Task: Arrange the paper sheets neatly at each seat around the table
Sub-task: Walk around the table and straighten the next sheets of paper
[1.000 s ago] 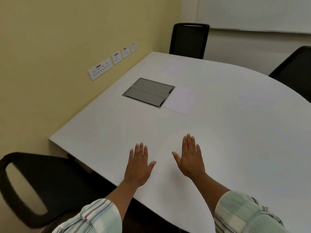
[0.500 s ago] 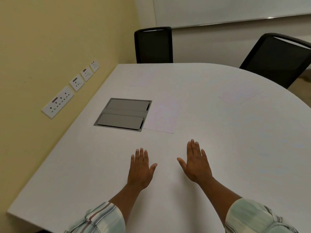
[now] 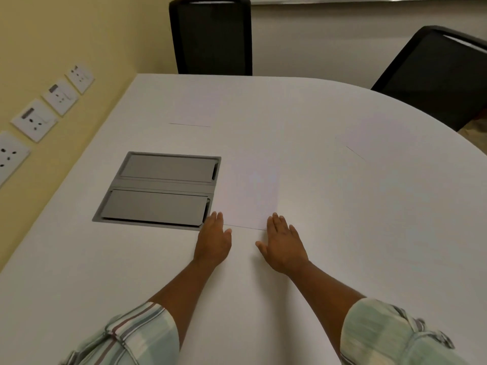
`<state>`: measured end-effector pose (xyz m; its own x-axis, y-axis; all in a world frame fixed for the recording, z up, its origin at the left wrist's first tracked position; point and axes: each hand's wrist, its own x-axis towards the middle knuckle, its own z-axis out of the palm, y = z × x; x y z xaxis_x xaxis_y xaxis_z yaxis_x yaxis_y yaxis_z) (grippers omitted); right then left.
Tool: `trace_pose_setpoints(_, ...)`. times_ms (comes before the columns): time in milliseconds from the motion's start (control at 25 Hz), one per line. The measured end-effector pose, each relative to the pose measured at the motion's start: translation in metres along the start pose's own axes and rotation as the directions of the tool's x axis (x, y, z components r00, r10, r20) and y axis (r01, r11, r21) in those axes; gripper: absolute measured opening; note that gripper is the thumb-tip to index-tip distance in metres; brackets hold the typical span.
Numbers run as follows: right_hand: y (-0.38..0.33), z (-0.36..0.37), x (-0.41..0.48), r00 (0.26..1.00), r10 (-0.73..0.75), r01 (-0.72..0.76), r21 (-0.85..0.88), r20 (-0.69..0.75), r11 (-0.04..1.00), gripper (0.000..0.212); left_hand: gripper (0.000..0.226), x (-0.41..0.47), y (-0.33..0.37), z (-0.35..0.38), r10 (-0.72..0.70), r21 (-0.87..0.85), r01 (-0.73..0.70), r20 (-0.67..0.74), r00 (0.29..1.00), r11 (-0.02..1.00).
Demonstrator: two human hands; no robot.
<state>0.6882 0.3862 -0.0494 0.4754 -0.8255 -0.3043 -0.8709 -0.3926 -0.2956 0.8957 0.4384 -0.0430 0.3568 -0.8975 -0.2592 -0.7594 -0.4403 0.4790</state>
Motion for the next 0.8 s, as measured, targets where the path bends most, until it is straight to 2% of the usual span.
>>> trace_pose_setpoints(160, 0.005, 0.016, 0.038, 0.999, -0.009, 0.009, -0.016, 0.039, 1.0, 0.084, 0.059, 0.045, 0.012, 0.01, -0.088, -0.131, 0.083, -0.028, 0.996, 0.988)
trace_pose_setpoints(280, 0.012, 0.029, 0.044, 0.998, -0.012, 0.013, -0.016, 0.066, 1.0, 0.086, 0.054, 0.057, 0.027, 0.023, -0.206, -0.055, 0.204, -0.035, 0.978, 0.977)
trace_pose_setpoints(360, 0.014, 0.037, 0.043, 0.999, -0.014, 0.015, -0.02, 0.05, 1.0, 0.087, 0.047, 0.063, 0.034, 0.026, -0.295, -0.037, 0.293, -0.071, 0.953, 0.955)
trace_pose_setpoints(560, 0.014, 0.044, 0.044, 1.0, -0.014, 0.014, -0.01, 0.021, 1.0, 0.093, 0.044, 0.085, 0.039, 0.017, -0.478, -0.153, 0.46, -0.108, 0.872, 0.875)
trace_pose_setpoints(680, 0.015, 0.043, 0.045, 1.0, -0.014, 0.014, -0.005, 0.026, 1.0, 0.094, 0.05, 0.094, 0.038, 0.012, -0.552, -0.34, 0.499, -0.075, 0.831, 0.797)
trace_pose_setpoints(800, 0.016, 0.044, 0.044, 1.0, -0.021, 0.021, -0.004, 0.018, 1.0, 0.094, 0.052, 0.101, 0.039, 0.009, -0.557, -0.547, 0.446, -0.044, 0.83, 0.708)
